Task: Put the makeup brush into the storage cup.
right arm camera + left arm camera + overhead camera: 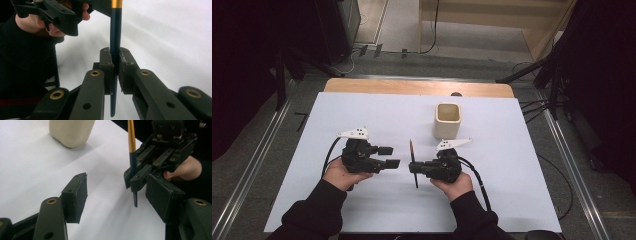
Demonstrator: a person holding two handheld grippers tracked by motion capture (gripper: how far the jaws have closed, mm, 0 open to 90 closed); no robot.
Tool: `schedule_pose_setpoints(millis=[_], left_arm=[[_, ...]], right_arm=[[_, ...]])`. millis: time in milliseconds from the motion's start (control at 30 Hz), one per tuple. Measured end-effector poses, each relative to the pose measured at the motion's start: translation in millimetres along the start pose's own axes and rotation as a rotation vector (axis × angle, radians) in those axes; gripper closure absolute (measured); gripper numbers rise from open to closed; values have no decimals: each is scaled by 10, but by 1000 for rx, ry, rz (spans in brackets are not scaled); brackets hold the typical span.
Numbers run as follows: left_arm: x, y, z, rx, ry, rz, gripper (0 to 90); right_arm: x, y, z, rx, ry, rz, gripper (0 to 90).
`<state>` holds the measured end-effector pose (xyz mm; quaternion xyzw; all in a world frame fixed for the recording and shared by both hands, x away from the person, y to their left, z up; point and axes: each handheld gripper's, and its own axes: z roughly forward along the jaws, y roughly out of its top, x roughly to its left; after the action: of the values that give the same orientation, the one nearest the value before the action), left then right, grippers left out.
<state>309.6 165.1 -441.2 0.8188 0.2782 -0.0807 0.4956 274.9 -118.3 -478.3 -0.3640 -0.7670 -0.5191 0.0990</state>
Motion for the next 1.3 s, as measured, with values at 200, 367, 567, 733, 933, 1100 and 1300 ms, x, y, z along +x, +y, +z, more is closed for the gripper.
schedule_pose_setpoints(millis=[200, 367, 567, 733, 933, 1100, 1300], left_arm=[[4, -39, -12, 23, 45, 29, 332], [1, -62, -7, 50, 83, 57, 322], [-3, -92, -16, 84, 108, 83, 311], [9, -131, -44, 96, 114, 81, 310], [2, -165, -34, 159, 152, 112, 309], [-4, -187, -33, 182, 170, 125, 308], [-7, -233, -66, 207, 206, 156, 304]], right_arm=[[-16, 4, -27, -2, -9, 6, 836], [-27, 7, -46, -6, -16, 11, 837], [-32, 8, -56, -4, -26, 8, 837], [-33, 9, -65, -5, -39, 5, 837], [-38, 14, -79, -5, -54, 1, 837], [-39, 18, -91, -8, -58, 0, 837], [-44, 27, -114, -6, -69, -1, 837]])
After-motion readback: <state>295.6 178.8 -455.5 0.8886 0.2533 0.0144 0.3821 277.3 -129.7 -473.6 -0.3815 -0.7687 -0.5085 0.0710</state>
